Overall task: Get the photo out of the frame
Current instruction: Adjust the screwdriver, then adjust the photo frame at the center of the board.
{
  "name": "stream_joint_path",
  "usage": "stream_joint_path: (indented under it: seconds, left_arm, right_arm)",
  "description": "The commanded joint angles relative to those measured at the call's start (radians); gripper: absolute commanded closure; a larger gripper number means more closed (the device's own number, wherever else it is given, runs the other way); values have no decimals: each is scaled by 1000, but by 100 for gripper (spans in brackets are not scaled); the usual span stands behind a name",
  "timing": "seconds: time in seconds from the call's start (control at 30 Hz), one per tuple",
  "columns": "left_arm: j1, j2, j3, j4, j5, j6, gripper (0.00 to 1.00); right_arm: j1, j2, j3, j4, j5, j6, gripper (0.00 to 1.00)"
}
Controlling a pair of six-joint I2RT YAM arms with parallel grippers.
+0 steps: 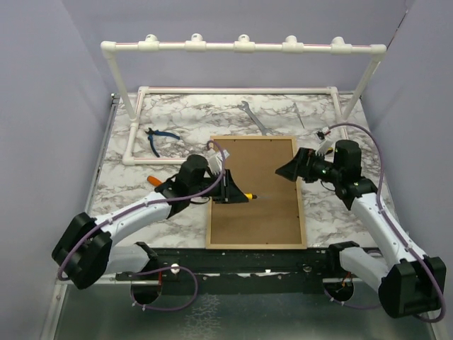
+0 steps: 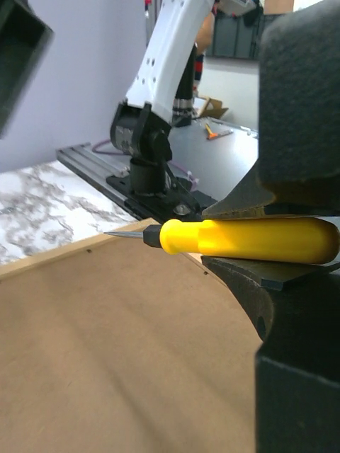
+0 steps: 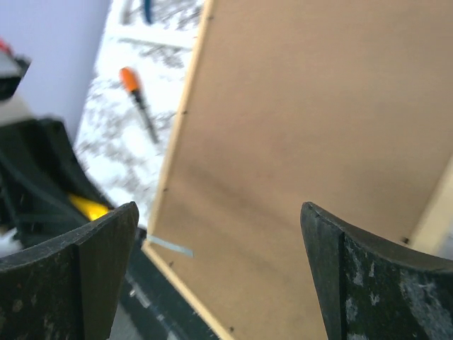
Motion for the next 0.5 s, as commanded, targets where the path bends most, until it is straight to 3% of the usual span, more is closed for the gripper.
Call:
stream_joint_path:
  seconds: [0.0, 0.13, 0.2, 0.37, 0.47]
  left_arm:
    - [-158, 90, 0, 73, -245, -17, 100]
    - [-244, 155, -31, 192, -360, -128, 100]
    - [-284, 192, -29, 226, -395, -162, 100]
    - [-362, 293, 4, 259, -448, -202, 100]
    - [-384, 351, 22, 286, -453, -223, 100]
  right_arm:
    - [-4, -114, -61, -93, 403, 8, 0]
    - [-4, -255, -162, -110, 613, 69, 0]
    - [-4, -296, -204, -112, 604, 96, 0]
    - [-4, -278, -265, -127, 550, 189, 16]
    - [-4, -270, -294, -125, 550, 216, 18]
